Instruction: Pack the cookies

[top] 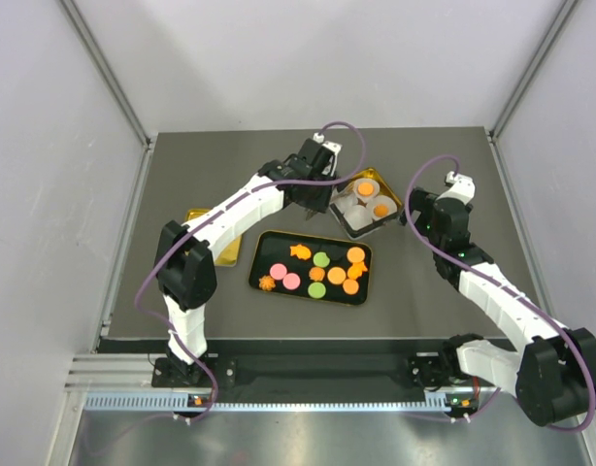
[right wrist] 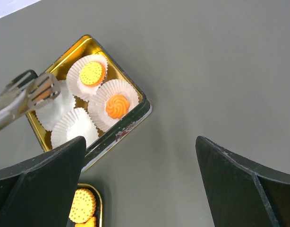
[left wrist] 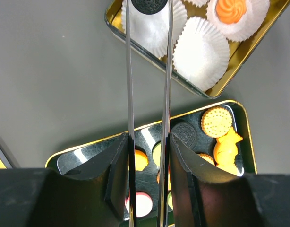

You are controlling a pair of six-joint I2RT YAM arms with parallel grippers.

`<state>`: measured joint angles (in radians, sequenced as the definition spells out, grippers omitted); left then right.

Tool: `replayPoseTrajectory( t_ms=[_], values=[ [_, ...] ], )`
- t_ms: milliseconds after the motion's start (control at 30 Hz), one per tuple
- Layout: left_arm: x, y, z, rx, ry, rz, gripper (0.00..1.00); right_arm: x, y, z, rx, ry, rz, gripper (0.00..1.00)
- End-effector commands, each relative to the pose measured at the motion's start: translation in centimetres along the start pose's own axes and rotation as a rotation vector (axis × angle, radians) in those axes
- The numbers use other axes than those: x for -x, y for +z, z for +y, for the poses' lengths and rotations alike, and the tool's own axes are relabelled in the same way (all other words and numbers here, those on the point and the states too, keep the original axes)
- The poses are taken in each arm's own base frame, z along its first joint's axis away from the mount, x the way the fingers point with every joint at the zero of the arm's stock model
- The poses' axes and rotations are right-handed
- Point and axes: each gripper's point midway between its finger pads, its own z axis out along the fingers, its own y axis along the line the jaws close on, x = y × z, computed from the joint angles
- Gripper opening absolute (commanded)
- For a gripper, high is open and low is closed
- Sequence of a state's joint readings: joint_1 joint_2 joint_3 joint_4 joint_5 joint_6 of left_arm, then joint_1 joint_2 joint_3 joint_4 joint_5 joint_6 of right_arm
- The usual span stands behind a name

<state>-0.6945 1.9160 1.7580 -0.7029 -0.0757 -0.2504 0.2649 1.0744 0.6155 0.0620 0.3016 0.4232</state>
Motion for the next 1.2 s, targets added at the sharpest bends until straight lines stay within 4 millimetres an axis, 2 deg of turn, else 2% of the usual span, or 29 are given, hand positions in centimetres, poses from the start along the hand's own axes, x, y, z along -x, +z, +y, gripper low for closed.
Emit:
replayPoseTrajectory(
  t_ms=[0, 367, 867, 1167],
  values=[
    [1.7, -1.9, -0.3, -0.027, 0.016, -0.072, 0.36, 1.7, 0.0, 0.2, 0.007, 0.026, -0.054, 0.99],
    [1.2, -1.9, -0.3, -0.028, 0.016, -0.064, 0.36, 1.6, -0.1, 0.2, 0.008, 0.024, -0.054, 1.00],
    [1.3, -2.8, -0.2, -0.025, 0.020, -0.068, 0.45, 1.7, -0.1, 0.2, 0.009, 0.025, -0.055, 1.00],
    [1.4, -3.4, -0.1, -0.022, 0.020, -0.072, 0.47, 1.7, -0.1, 0.2, 0.010, 0.028, -0.054, 1.00]
  ],
)
